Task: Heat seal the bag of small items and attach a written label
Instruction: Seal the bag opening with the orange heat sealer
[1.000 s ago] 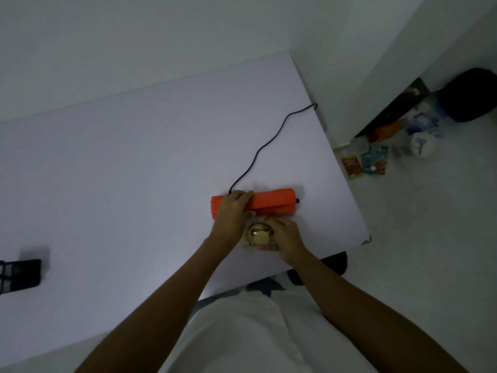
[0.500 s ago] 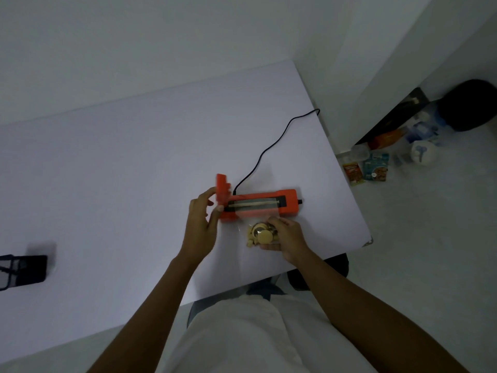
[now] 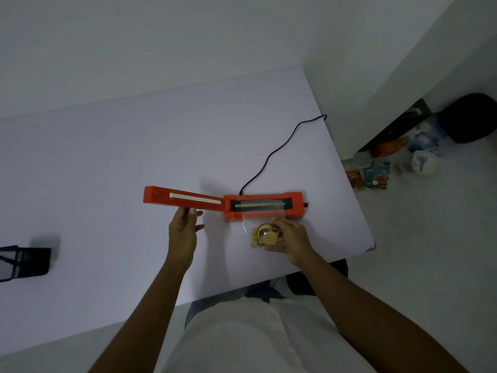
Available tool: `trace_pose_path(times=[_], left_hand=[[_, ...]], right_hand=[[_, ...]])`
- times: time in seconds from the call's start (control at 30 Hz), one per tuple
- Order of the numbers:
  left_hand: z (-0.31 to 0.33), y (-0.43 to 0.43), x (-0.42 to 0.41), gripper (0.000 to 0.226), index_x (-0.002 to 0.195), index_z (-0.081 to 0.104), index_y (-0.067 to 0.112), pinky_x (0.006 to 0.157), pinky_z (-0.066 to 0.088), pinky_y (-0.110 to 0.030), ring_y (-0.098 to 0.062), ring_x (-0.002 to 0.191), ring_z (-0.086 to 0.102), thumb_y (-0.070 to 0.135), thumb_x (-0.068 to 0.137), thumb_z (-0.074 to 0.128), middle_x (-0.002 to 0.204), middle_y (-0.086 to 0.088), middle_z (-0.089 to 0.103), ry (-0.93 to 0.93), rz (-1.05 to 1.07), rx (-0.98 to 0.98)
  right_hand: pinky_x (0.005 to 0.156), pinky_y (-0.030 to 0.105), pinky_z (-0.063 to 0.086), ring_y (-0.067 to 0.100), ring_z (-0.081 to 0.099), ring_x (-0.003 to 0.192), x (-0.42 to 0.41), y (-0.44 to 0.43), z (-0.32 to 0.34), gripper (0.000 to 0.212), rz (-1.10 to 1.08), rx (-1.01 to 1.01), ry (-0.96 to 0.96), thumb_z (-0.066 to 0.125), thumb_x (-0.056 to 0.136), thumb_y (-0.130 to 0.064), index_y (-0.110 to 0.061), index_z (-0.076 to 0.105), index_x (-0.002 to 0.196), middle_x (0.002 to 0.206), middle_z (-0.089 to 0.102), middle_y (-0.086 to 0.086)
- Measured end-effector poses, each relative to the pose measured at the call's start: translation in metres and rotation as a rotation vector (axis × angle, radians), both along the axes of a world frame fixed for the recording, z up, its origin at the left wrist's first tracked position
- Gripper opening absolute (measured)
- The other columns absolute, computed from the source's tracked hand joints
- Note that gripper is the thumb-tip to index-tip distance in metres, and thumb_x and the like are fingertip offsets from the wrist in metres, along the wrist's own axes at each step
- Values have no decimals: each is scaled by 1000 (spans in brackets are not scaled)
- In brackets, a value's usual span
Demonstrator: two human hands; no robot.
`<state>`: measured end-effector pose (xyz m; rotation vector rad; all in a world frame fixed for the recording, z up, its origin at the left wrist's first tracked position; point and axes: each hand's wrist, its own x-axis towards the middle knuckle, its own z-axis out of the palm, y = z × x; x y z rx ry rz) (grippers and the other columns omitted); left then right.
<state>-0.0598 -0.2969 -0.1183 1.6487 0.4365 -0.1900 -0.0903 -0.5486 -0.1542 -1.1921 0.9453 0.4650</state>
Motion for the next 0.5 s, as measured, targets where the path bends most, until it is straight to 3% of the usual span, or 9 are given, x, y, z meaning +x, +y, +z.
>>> trace_pose_path(times=[0.13,0.33,0.5], left_hand=[[0,-9,2,33,130,52,23,87,54,-38,-16,111,61,33,100,42,126,1,61,86,109,-121],[-5,-20,3,33,126,55,21,79,54,-33,-14,105,62,37,100,41,119,4,64,167,198,-153],[-21,-46,-14,26,114,60,13,84,53,-39,-26,101,60,31,95,55,106,-7,63,398,-10,-69]], right_hand=[[60,43,61,34,74,79,1,1,1,32,-2,4,9,72,88,-28,-2,69,107,98,73,23],[63,45,62,37,74,85,2,2,2,33,9,7,15,71,89,-28,-2,68,109,101,73,24],[60,43,61,35,74,81,2,2,4,34,19,22,17,68,91,-30,-2,67,110,102,72,25]])
